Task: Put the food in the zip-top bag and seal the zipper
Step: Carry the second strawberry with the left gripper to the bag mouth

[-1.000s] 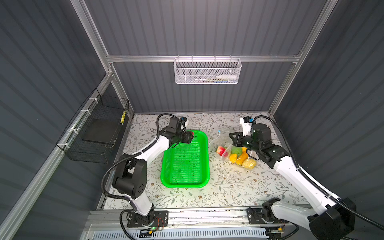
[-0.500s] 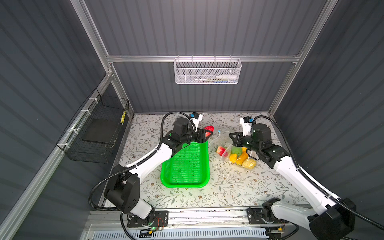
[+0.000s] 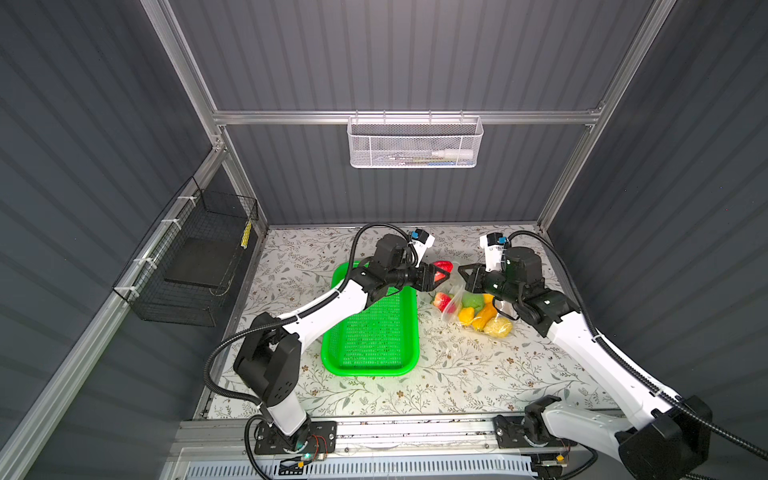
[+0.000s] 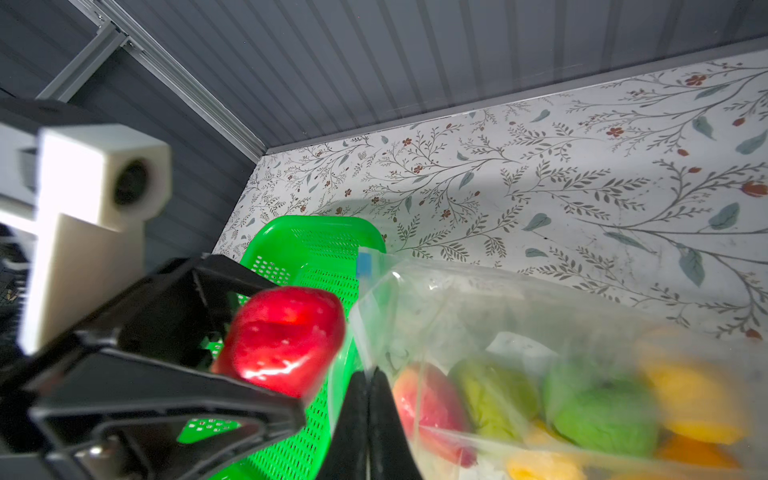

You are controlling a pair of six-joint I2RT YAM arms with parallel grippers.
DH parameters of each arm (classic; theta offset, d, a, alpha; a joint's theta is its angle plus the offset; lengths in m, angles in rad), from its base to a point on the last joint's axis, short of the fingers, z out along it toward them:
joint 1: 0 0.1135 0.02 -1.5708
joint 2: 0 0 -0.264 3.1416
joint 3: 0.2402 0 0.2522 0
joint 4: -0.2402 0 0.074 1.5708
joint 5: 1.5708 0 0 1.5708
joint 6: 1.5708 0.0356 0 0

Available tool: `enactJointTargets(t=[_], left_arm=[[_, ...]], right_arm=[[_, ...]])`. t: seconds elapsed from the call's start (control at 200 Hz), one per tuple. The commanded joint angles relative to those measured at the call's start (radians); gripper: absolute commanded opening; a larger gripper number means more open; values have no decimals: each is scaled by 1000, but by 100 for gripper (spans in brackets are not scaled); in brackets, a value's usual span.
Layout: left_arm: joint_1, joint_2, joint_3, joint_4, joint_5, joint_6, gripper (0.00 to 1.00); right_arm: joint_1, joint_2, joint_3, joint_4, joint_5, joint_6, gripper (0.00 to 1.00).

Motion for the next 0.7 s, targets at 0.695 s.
enactJointTargets(t=[0.695], left_arm=[[-89,232,247,-178,-82,23,59]], right_arm=[[3,-44,-22,24,-3,1,0]])
